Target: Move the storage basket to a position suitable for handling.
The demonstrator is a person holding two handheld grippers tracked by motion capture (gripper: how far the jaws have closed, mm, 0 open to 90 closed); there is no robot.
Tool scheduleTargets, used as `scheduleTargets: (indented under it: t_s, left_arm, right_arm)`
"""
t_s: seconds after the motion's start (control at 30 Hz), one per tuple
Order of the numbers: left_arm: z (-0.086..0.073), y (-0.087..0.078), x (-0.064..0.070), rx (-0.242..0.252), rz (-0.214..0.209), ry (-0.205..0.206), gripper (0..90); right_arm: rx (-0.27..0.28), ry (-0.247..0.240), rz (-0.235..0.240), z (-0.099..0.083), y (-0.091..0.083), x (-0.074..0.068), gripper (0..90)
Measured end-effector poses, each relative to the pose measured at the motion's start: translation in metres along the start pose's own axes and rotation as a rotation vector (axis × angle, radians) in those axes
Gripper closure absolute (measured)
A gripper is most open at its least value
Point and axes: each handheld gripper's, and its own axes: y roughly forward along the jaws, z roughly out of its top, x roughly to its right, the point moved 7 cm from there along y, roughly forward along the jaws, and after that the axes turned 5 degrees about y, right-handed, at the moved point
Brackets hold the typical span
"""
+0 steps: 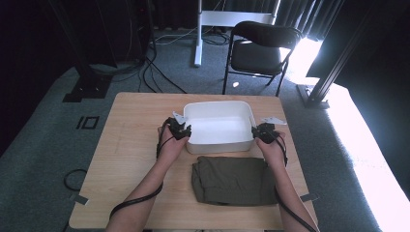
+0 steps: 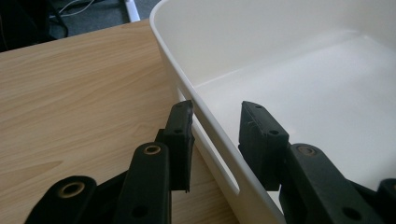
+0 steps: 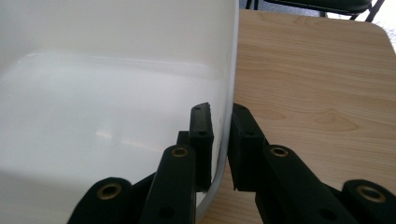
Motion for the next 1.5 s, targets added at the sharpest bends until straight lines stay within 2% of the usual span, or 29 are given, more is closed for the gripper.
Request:
scheduleTargets:
  t_s: [0.13,0.27,0.6,0.8,1.07,1.23,1.3,1.5]
  left_arm:
    - [0.005,0.004,0.007,-0.002,-0.009,0.013,66.8]
    - [0.009,0.009,0.013,-0.006,-0.031,0.009,66.8]
    - [0.020,0.021,0.028,0.000,-0.042,0.040,66.5]
    - [0.026,0.027,0.035,-0.011,-0.048,0.081,66.5]
    - [0.031,0.033,0.034,0.006,-0.033,0.092,66.4]
    - [0.032,0.034,0.035,-0.001,-0.043,0.100,66.2]
    - [0.032,0.033,0.035,-0.003,-0.056,0.099,63.1]
    - [0.031,0.026,0.036,-0.006,-0.087,0.082,62.4]
  right_arm:
    - [-0.003,0.009,-0.015,-0.001,-0.003,0.008,81.3]
    - [-0.002,0.029,-0.020,-0.002,-0.006,0.016,81.5]
    - [0.006,0.046,-0.051,-0.007,-0.016,0.033,81.9]
    - [0.008,0.062,-0.064,-0.011,-0.022,0.042,82.1]
    - [0.018,0.082,-0.073,-0.017,-0.030,0.042,81.7]
    - [0.018,0.097,-0.080,-0.019,-0.031,0.041,81.7]
    - [0.019,0.098,-0.085,-0.018,-0.030,0.043,82.2]
    - [0.017,0.103,-0.088,-0.018,-0.030,0.043,82.7]
